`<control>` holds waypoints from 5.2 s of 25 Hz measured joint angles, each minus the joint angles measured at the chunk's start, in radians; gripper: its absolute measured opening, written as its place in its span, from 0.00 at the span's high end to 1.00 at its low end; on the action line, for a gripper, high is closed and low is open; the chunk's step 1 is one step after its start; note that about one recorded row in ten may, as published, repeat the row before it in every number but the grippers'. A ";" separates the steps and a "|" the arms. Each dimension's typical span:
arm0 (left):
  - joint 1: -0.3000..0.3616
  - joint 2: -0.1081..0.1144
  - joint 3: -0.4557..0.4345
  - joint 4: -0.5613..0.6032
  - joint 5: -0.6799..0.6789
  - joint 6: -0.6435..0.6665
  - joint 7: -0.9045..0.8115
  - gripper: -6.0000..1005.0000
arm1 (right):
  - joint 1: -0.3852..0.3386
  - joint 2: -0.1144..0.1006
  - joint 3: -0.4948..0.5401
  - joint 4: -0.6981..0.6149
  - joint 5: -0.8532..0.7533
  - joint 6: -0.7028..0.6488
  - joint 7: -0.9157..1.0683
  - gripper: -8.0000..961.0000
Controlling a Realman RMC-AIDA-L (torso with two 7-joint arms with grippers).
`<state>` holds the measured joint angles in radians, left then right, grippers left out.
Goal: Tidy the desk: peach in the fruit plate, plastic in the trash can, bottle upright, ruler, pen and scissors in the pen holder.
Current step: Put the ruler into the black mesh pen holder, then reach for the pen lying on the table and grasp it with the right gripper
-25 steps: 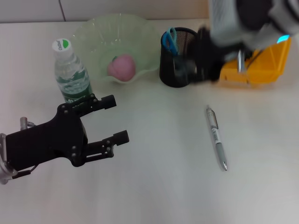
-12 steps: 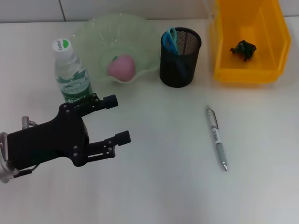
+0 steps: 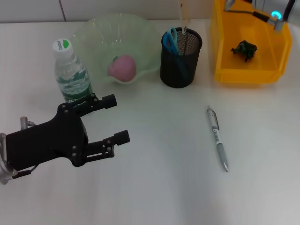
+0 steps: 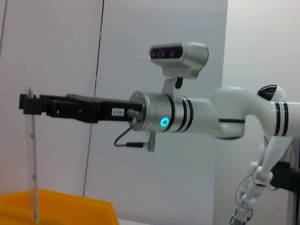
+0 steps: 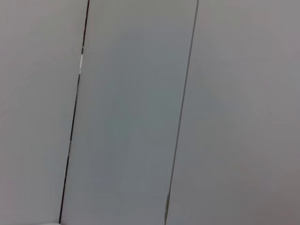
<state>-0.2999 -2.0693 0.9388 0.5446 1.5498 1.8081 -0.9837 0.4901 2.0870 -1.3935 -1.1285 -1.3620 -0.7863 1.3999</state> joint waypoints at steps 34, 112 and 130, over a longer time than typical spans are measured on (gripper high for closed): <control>0.004 0.002 0.000 0.000 -0.013 0.017 -0.003 0.19 | 0.064 -0.002 -0.013 0.374 0.281 -0.015 -0.287 0.46; 0.005 0.000 0.014 -0.010 -0.004 0.008 0.026 0.19 | 0.215 0.002 -0.099 0.033 -1.265 -0.603 1.556 0.47; 0.005 0.000 0.014 -0.011 -0.004 0.003 0.027 0.19 | 0.248 0.002 -0.103 0.097 -1.264 -0.583 1.556 0.64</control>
<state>-0.2944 -2.0693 0.9526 0.5337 1.5462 1.8114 -0.9571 0.7384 2.0894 -1.4963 -1.0315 -2.6260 -1.3690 2.9560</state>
